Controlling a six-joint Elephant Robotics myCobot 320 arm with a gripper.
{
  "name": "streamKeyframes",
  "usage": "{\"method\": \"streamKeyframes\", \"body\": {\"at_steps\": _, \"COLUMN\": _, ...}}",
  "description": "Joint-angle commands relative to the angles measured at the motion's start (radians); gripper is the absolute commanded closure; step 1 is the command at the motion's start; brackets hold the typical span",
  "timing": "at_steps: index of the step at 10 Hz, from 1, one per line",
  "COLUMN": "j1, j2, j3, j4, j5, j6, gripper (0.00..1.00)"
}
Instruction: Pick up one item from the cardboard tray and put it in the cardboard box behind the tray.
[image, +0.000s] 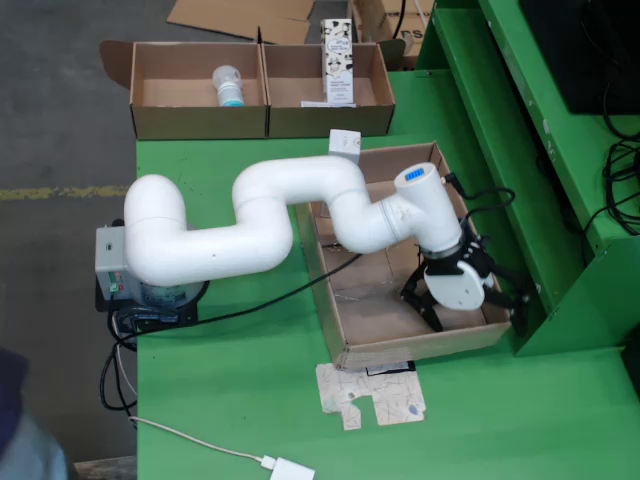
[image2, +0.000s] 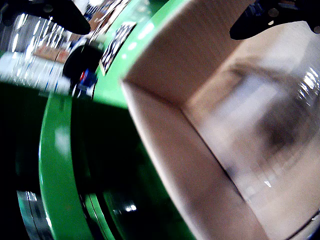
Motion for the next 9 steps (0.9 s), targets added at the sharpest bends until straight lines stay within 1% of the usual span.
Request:
{"method": "streamKeyframes", "body": {"at_steps": 1, "j1": -1.291, "j2": 0.031, "j3": 0.026, "j4": 0.012, "j5": -0.010, "j6": -0.124, "gripper": 0.00}}
{"method": "streamKeyframes", "body": {"at_steps": 3, "j1": -1.291, "j2": 0.031, "j3": 0.026, "j4": 0.012, "j5": -0.010, "j6": -0.132, "gripper": 0.00}}
{"method": "streamKeyframes", "body": {"at_steps": 4, "j1": -1.291, "j2": 0.031, "j3": 0.026, "j4": 0.012, "j5": -0.010, "j6": -0.153, "gripper": 0.00}}
{"method": "streamKeyframes", "body": {"at_steps": 9, "j1": -1.291, "j2": 0.031, "j3": 0.026, "j4": 0.012, "j5": -0.010, "j6": -0.355, "gripper": 0.00}}
